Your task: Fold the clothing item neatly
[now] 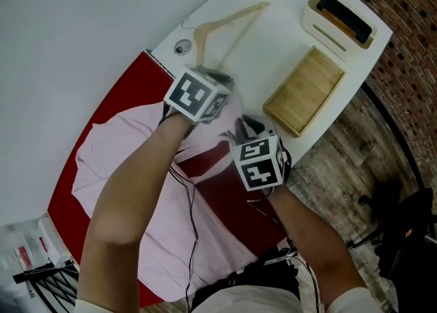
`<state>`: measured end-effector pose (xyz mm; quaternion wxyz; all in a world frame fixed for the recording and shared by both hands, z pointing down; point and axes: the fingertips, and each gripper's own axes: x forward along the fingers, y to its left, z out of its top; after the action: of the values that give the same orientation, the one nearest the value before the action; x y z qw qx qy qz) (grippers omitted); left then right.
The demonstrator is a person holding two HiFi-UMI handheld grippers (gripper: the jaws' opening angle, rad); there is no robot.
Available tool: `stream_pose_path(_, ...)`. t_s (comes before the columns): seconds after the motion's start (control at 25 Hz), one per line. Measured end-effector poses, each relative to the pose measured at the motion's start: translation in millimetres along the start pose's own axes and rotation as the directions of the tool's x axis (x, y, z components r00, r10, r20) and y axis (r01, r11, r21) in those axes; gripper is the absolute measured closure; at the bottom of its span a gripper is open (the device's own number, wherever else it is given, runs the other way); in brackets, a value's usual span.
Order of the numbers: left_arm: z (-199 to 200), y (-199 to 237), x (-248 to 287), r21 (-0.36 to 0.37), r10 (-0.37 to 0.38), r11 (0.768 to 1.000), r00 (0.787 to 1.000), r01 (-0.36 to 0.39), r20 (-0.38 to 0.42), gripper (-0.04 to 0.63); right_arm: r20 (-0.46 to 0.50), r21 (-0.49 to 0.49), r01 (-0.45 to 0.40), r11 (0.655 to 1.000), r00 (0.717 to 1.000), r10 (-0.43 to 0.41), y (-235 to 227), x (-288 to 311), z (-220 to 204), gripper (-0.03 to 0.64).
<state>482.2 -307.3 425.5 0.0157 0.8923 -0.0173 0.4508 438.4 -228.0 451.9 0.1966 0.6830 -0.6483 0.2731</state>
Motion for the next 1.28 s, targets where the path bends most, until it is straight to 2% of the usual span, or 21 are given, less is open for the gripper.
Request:
stream_pose_path(0.28,-5,12,-86,-0.064,0.062,0.996,0.993,-0.056,0.098,0.568,0.103,-0.052,-0.033,0.998,0.994,0.039,40,-31,43,0.571)
stream_pose_path(0.72,-61,35,-188,-0.162,0.166,0.977,0.972,-0.139,0.166,0.568,0.16,-0.177,-0.064,0.982,0.983,0.093,130,-52,84,0.571)
stream_pose_path(1.04,-122,46,-262,-0.254,0.25,0.947,0.949,-0.197,0.194,0.568,0.181,-0.268,-0.118,0.956,0.969,0.17,215,-60,98,0.571)
stream_pose_path(1.28,-183,51,-316,-0.344,0.313,0.91,0.927,-0.23,0.207,0.568,0.183,-0.336,-0.165,0.927,0.954,0.236,284,-66,100,0.571)
